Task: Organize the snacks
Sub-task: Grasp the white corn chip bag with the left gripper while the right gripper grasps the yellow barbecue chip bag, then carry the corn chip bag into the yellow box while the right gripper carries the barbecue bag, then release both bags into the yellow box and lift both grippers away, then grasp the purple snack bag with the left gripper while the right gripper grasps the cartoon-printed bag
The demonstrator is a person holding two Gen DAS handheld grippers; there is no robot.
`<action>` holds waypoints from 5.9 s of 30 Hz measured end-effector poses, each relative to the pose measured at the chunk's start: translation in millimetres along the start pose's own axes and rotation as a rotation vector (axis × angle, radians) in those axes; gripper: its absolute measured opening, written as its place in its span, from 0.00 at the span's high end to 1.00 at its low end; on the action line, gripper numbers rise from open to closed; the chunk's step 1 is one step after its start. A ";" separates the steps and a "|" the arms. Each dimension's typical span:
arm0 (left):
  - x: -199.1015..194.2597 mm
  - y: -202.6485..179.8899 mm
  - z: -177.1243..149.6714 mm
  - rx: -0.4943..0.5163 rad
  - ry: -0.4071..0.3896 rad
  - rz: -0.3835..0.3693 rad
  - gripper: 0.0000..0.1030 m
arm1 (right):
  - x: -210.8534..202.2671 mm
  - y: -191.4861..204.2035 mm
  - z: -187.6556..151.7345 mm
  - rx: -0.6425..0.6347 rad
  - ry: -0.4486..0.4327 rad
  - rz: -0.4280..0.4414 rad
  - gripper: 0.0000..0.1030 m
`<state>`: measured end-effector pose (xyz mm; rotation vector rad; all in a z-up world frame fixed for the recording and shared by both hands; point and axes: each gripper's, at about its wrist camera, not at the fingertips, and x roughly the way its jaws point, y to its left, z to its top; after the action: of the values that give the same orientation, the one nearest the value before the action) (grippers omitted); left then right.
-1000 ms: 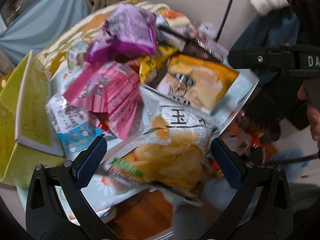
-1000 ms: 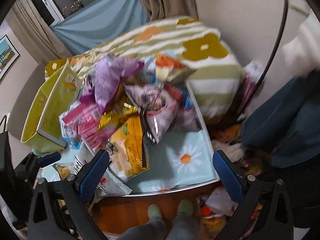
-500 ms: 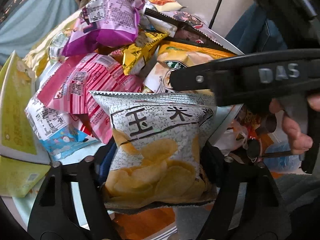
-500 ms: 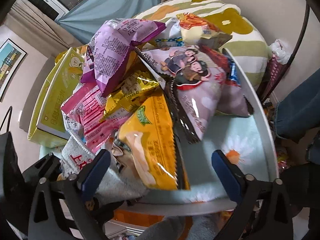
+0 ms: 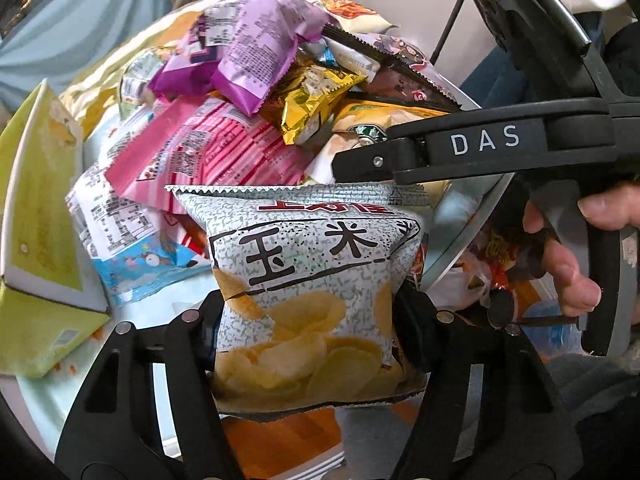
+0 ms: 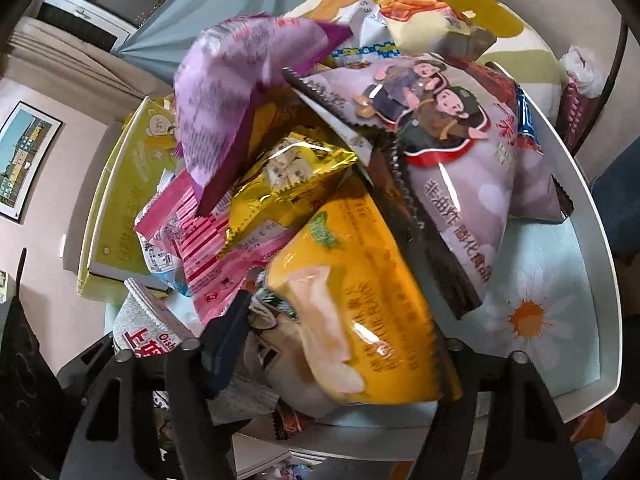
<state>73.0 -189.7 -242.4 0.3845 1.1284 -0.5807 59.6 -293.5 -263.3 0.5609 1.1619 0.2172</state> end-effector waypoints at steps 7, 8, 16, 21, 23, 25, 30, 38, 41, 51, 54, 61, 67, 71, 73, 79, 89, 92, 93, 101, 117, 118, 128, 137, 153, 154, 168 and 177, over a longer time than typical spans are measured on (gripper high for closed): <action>-23.9 7.3 -9.8 -0.036 -0.020 0.003 0.38 | -18.0 4.1 -3.6 -0.018 -0.023 -0.031 0.53; -28.3 8.2 -10.1 -0.045 -0.025 0.005 0.38 | -21.4 5.2 -3.5 -0.021 -0.029 -0.036 0.53; -71.5 26.5 -7.3 -0.120 -0.081 0.027 0.38 | -47.8 17.2 -5.6 -0.044 -0.043 -0.062 0.53; -93.9 35.6 -8.9 -0.190 -0.133 0.059 0.38 | -74.5 31.0 -4.2 -0.083 -0.074 -0.070 0.53; -103.6 38.1 -0.5 -0.228 -0.157 0.073 0.38 | -81.4 41.8 0.1 -0.109 -0.092 -0.074 0.53; -111.9 41.8 5.2 -0.260 -0.183 0.089 0.38 | -91.6 51.0 6.1 -0.142 -0.114 -0.073 0.53; -134.5 68.6 17.7 -0.335 -0.229 0.151 0.38 | -107.5 75.8 27.2 -0.248 -0.151 -0.053 0.53; -163.5 157.2 22.6 -0.441 -0.277 0.238 0.38 | -96.1 154.5 69.0 -0.384 -0.190 -0.008 0.53; -167.6 202.3 22.0 -0.474 -0.276 0.242 0.38 | -82.1 188.6 84.8 -0.421 -0.203 0.003 0.53; -150.8 356.5 15.8 -0.493 -0.210 0.239 0.38 | 17.8 299.6 132.9 -0.422 -0.158 -0.024 0.53; -126.4 398.3 19.4 -0.489 -0.171 0.220 0.38 | 44.7 316.9 142.5 -0.397 -0.141 -0.040 0.53; -68.8 450.5 21.6 -0.482 -0.077 0.185 0.34 | 96.1 340.7 154.9 -0.356 -0.110 -0.115 0.53; -62.7 456.6 17.9 -0.455 -0.090 0.218 0.00 | 109.5 350.6 157.1 -0.385 -0.111 -0.189 0.53; -72.6 455.8 7.4 -0.475 -0.095 0.240 0.00 | 115.0 353.5 156.4 -0.412 -0.109 -0.202 0.52; -82.0 454.1 2.7 -0.488 -0.103 0.256 0.00 | 117.6 355.3 155.4 -0.431 -0.099 -0.187 0.51; -110.7 447.6 -12.9 -0.537 -0.121 0.316 0.00 | 117.7 360.5 159.2 -0.432 -0.097 -0.110 0.51; -125.7 442.7 -35.3 -0.583 -0.120 0.362 0.00 | 149.6 388.8 173.7 -0.465 -0.085 -0.037 0.25; -126.1 443.0 -41.8 -0.598 -0.120 0.361 0.00 | 156.5 388.4 171.4 -0.475 -0.097 -0.051 0.00; -125.7 442.9 -43.5 -0.602 -0.119 0.360 0.00 | 156.6 387.9 169.9 -0.481 -0.104 -0.059 0.00; -131.5 443.3 -48.5 -0.626 -0.130 0.342 0.00 | 149.5 379.4 158.7 -0.496 -0.090 -0.077 0.00; -196.6 398.1 -19.4 -0.511 -0.276 0.287 0.00 | 49.6 382.5 132.2 -0.488 -0.235 -0.091 0.00; -197.7 393.8 -16.6 -0.501 -0.283 0.276 0.00 | 37.2 380.0 128.3 -0.488 -0.255 -0.104 0.00; -197.1 304.2 26.4 -0.334 -0.333 0.153 0.00 | -50.4 319.2 103.9 -0.413 -0.346 -0.161 0.00; -175.7 200.7 66.9 -0.230 -0.336 0.051 0.00 | -118.0 206.4 78.8 -0.336 -0.391 -0.241 0.00; -64.1 78.4 126.2 -0.006 -0.162 -0.058 0.00 | -130.3 44.4 42.7 -0.269 -0.293 -0.279 0.00; -56.5 75.1 129.3 0.006 -0.153 -0.049 0.00 | -127.3 40.3 42.1 -0.267 -0.289 -0.277 0.00; 28.3 62.1 153.4 0.131 -0.026 -0.058 0.00 | -61.8 7.5 45.0 -0.283 -0.241 -0.244 0.00; 41.4 60.5 153.6 0.179 0.004 -0.086 0.11 | -36.2 -1.9 45.0 -0.319 -0.224 -0.260 0.00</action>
<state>234.7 -238.3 -221.2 0.4931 1.1040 -0.7596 86.0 -324.8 -222.5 0.1450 0.9465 0.1090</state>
